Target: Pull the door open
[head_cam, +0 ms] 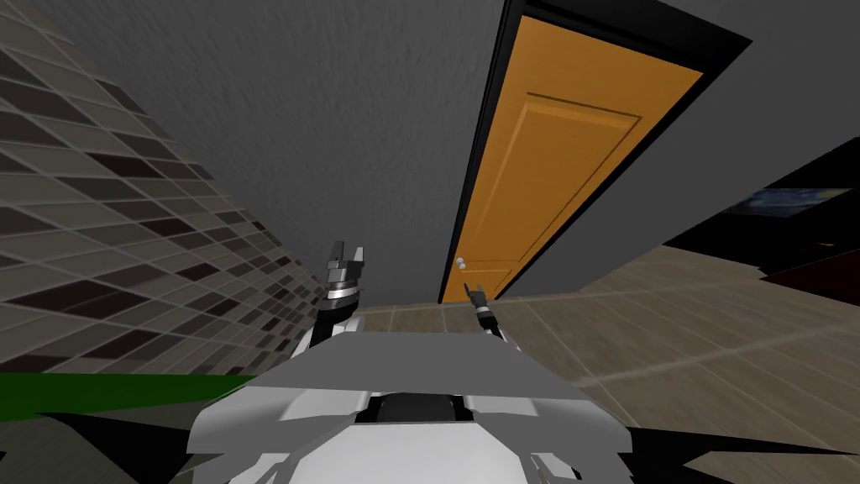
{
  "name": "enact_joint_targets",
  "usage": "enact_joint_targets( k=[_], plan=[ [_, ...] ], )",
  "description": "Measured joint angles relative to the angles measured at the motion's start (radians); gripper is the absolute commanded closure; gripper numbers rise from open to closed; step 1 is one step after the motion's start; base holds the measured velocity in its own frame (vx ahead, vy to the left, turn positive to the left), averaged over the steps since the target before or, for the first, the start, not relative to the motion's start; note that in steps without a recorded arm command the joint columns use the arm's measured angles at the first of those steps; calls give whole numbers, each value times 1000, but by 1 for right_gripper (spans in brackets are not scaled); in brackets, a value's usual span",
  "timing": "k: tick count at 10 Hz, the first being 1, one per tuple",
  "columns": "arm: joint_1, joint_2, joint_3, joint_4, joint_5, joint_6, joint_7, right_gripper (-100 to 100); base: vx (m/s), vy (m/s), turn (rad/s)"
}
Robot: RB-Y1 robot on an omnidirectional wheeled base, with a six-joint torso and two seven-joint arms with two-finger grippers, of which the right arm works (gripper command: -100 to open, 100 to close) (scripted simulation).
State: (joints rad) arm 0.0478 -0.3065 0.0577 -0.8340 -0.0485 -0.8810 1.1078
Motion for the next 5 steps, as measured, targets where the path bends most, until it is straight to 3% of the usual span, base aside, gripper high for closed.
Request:
enact_joint_targets(
  k=[5],
  plan=[
    [-33,-17,1,111,2,-24,91,-100,58,-26,90]
  ],
)
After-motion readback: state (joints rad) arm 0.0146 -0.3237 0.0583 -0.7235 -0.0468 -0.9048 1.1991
